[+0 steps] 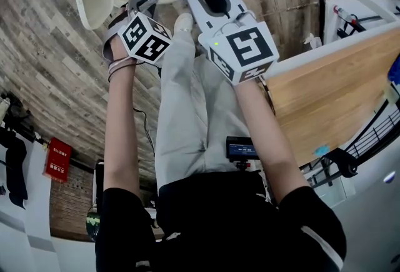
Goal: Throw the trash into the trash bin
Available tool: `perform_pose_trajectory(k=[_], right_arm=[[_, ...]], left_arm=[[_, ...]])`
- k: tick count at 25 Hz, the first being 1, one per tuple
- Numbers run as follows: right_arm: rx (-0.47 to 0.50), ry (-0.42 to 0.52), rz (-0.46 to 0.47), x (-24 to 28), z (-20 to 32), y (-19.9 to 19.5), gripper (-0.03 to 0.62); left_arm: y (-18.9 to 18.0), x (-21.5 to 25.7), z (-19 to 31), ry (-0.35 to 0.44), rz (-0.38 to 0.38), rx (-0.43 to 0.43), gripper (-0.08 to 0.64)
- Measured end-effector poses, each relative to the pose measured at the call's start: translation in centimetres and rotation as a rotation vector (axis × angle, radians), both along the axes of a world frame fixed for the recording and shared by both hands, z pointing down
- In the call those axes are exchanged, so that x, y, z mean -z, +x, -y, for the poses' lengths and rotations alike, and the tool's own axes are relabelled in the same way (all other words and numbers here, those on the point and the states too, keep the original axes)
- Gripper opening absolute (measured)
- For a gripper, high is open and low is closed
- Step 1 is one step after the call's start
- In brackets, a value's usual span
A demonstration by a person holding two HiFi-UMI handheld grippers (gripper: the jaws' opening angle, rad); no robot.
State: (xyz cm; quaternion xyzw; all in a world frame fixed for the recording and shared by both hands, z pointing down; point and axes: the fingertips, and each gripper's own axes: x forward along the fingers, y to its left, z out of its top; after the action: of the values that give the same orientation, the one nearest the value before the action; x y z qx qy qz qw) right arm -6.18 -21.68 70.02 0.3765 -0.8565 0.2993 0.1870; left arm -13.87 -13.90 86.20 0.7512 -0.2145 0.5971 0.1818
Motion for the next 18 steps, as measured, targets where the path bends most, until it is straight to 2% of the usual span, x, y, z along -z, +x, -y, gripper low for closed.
perform_pose_trajectory(k=[4, 13, 18], right_arm=[[-0.006, -0.005, -0.002, -0.3, 0.0, 0.0, -0.002], [-0.018, -0.014, -0.002, -1.0, 0.0, 0.3, -0.002], [0.007, -0.027, 0.006, -0.3, -0.6, -0.4, -0.002]], left_arm=[[-0.4, -0.2, 1.0, 0.035, 0.017, 0.0, 0.089], [-1.1, -1.0, 1.5, 0.037, 0.022, 0.016, 0.089], [-1.7, -0.5, 1.3, 0.05, 0.02, 0.031, 0.087]])
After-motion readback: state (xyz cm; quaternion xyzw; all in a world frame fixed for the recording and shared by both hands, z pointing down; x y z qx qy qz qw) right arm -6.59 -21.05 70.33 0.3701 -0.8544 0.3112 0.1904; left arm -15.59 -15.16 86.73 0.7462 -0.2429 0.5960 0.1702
